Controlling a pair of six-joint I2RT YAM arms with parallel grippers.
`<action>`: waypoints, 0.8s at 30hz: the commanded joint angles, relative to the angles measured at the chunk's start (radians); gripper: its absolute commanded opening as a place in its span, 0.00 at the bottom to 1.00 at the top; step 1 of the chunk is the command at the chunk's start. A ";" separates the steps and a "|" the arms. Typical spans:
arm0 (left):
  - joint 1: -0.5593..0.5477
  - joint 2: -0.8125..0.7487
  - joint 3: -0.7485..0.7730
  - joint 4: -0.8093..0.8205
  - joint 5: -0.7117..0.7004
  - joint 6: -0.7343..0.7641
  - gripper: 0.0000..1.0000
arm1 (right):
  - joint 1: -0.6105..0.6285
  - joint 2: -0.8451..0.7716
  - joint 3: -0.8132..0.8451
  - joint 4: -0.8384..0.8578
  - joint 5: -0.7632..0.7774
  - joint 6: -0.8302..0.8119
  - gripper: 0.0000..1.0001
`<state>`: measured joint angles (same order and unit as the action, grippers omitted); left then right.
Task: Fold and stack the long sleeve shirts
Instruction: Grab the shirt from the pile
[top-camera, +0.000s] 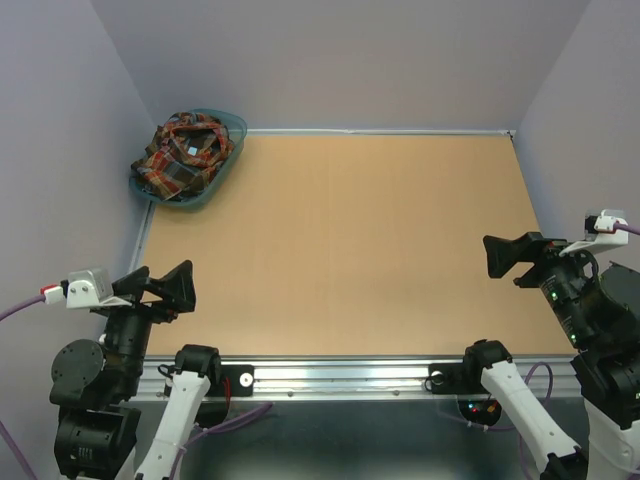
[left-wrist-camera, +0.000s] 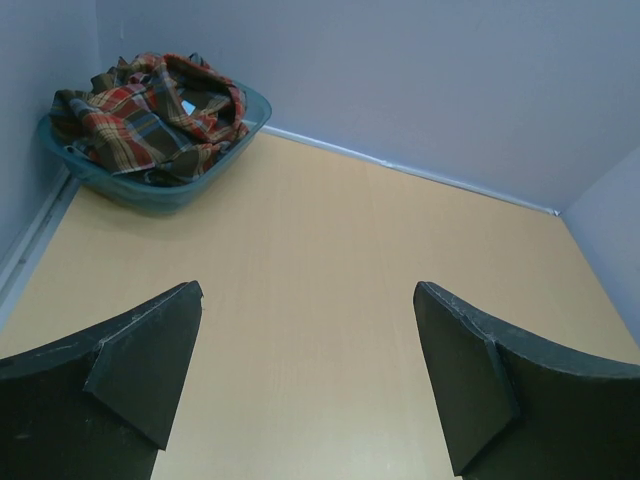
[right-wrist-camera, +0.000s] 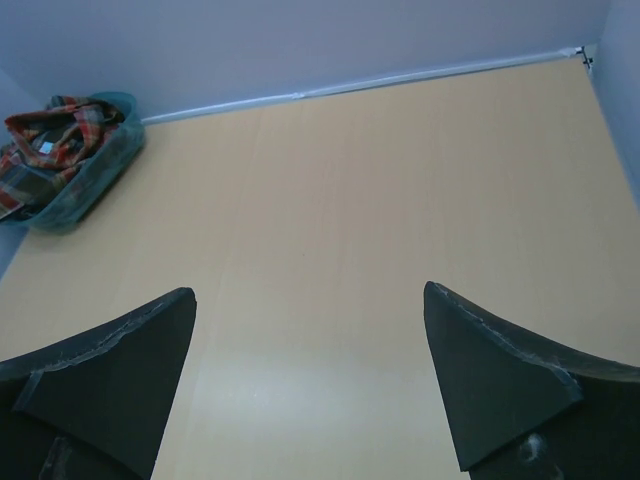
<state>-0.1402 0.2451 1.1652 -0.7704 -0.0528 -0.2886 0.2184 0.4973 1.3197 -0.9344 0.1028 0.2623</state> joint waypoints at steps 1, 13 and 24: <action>-0.001 0.034 0.005 0.100 0.022 0.017 0.99 | 0.010 -0.003 0.041 0.052 0.035 -0.034 1.00; -0.001 0.230 0.018 0.229 0.025 -0.060 0.99 | 0.010 0.015 -0.040 0.187 -0.022 -0.037 1.00; -0.001 0.565 -0.153 0.508 -0.054 -0.144 0.99 | 0.010 0.167 -0.043 0.203 -0.090 -0.021 1.00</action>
<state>-0.1402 0.7284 1.0321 -0.4225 -0.0414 -0.3973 0.2184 0.6319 1.2919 -0.7918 0.0696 0.2394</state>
